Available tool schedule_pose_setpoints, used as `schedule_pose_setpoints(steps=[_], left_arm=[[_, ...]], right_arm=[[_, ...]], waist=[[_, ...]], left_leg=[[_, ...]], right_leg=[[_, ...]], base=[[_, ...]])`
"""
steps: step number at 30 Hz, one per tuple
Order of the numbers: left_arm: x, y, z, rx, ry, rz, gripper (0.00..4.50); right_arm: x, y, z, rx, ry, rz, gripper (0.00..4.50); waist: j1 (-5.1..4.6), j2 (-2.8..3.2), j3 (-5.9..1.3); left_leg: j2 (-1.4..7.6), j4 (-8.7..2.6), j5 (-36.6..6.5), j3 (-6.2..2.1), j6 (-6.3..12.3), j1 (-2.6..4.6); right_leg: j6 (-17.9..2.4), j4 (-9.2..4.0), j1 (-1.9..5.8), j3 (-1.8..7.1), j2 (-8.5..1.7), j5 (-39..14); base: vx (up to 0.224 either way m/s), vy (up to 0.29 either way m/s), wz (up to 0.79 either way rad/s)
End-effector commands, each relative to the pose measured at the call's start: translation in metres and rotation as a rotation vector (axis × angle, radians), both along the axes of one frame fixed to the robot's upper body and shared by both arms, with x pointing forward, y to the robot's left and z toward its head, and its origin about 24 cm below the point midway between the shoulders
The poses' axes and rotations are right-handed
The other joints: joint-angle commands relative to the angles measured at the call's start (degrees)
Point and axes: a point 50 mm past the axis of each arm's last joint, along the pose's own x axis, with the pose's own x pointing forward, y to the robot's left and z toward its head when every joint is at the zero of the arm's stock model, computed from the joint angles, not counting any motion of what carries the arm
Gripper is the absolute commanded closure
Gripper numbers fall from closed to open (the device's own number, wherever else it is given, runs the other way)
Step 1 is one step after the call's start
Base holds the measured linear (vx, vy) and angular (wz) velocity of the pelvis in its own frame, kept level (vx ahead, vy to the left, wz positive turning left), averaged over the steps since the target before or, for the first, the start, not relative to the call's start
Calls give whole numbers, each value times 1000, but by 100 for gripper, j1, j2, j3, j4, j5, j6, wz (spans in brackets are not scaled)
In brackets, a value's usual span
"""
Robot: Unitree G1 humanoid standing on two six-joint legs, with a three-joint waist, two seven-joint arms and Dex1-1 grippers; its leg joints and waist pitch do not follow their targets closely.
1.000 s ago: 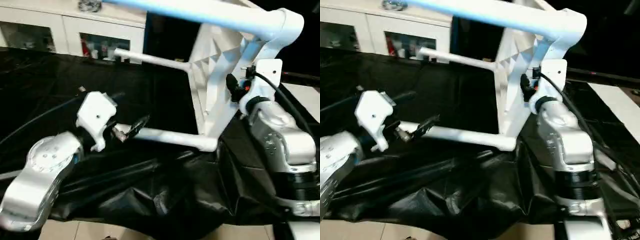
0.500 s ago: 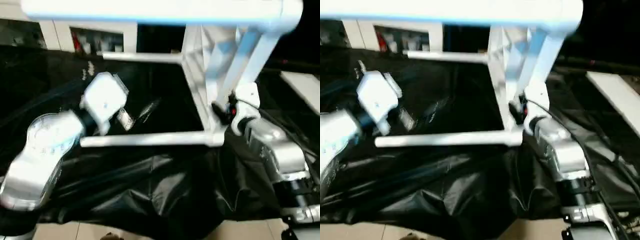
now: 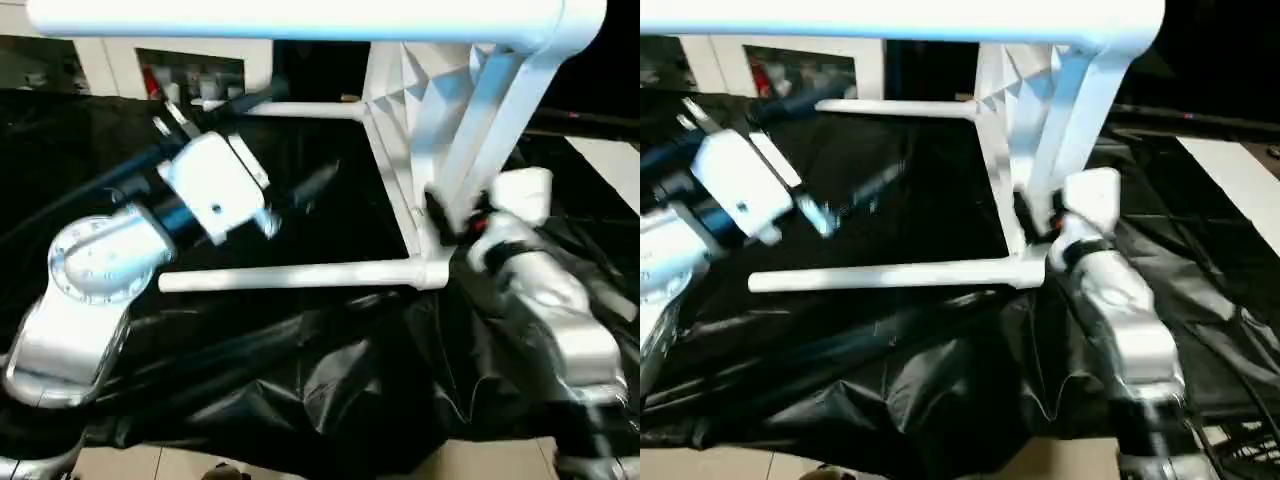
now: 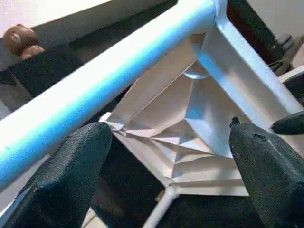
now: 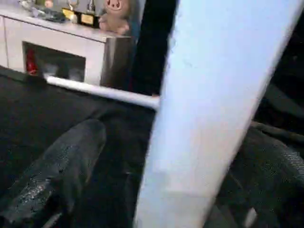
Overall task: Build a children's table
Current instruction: Flip table
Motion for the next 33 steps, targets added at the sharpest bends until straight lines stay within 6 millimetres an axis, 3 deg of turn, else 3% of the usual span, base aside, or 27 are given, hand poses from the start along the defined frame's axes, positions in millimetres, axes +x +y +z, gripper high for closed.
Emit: schedule_pose_setpoints(steps=[1,3,7,10,11,16,21,25,30,33], left_arm=[[1,0,-9,21,2,27,0],[1,1,-9,23,-27,56,0],[3,5,6,-14,-117,81,0],[4,4,20,27,-241,116,0],[4,3,24,41,-268,119,0],[12,7,34,119,-386,216,0],[25,16,38,132,-412,325,0],[40,24,38,171,-408,411,0],[48,21,45,89,-362,372,0],[49,20,47,72,-353,365,29]], right_arm=[[-8,-6,0,-26,-37,-14,1],[-16,-8,-1,-47,-80,-8,1],[-36,-8,4,0,-183,44,1],[-46,4,13,-1,-247,164,1],[-47,11,14,-10,-252,203,1],[-46,42,7,-81,-206,410,1],[-44,58,8,-80,-219,484,1],[-38,71,11,-68,-234,520,1],[-38,83,14,-47,-243,576,1],[-38,87,15,-17,-245,598,0]], waist=[[8,94,-270],[12,60,-274],[23,54,-261],[-1,63,-258],[6,90,-256],[-33,65,-248],[-33,78,-252],[0,63,-266],[66,103,-289],[74,89,-286]], left_leg=[[287,-460,-1430,-142,-540,165],[292,-454,-1440,-141,-486,156],[303,-455,-1564,-145,-346,163],[309,-474,-1604,-175,-279,155],[315,-476,-1613,-181,-291,162],[305,-469,-1787,-187,-315,161],[306,-466,-1734,-201,-339,164],[300,-465,-1591,-194,-330,173],[296,-455,-1363,-183,-355,194],[304,-458,-1360,-184,-337,180]], right_leg=[[-440,-428,105,199,-354,-800],[-430,-430,107,202,-359,-820],[-421,-463,90,210,-372,-967],[-412,-460,99,191,-357,-960],[-418,-455,97,193,-372,-982],[-479,-481,82,201,-382,-1339],[-530,-466,66,199,-390,-1318],[-632,-426,67,189,-381,-1013],[-777,-375,82,182,-389,-474],[-810,-372,104,184,-402,-446]], base=[[0,0,0],[0,0,0],[0,0,0],[0,0,0],[0,0,0],[0,0,0],[0,0,0],[0,0,0],[0,0,0],[0,0,0]])
